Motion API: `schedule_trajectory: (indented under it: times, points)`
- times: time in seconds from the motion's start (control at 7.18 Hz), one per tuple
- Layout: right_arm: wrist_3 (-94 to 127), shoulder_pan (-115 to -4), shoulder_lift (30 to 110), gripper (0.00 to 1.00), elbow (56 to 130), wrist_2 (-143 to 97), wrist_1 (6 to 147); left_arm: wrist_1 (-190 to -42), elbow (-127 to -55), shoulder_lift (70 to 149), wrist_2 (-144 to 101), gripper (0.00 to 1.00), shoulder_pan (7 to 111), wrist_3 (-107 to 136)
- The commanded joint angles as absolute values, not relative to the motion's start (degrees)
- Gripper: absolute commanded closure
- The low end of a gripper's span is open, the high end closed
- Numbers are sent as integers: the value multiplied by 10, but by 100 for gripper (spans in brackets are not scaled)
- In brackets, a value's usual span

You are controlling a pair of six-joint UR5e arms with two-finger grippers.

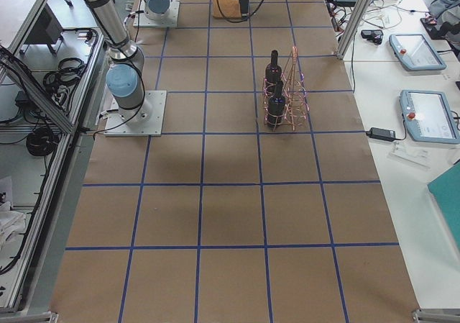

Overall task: Take wine from basket and place on tray
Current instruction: 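Lift the bottle with the left gripper and tip it over the tray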

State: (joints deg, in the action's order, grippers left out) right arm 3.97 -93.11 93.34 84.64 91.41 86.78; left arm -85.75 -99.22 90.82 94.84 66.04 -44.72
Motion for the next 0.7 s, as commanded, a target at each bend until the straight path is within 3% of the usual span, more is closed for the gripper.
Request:
schedule_trajectory:
  times: [0.0, 0.56]
  points:
    - [40, -931, 933, 0, 846, 914, 867, -828, -1023, 905, 943, 100, 636, -466]
    - [40, -931, 933, 0, 846, 914, 867, -832, -1032, 906, 946, 100, 637, -464]
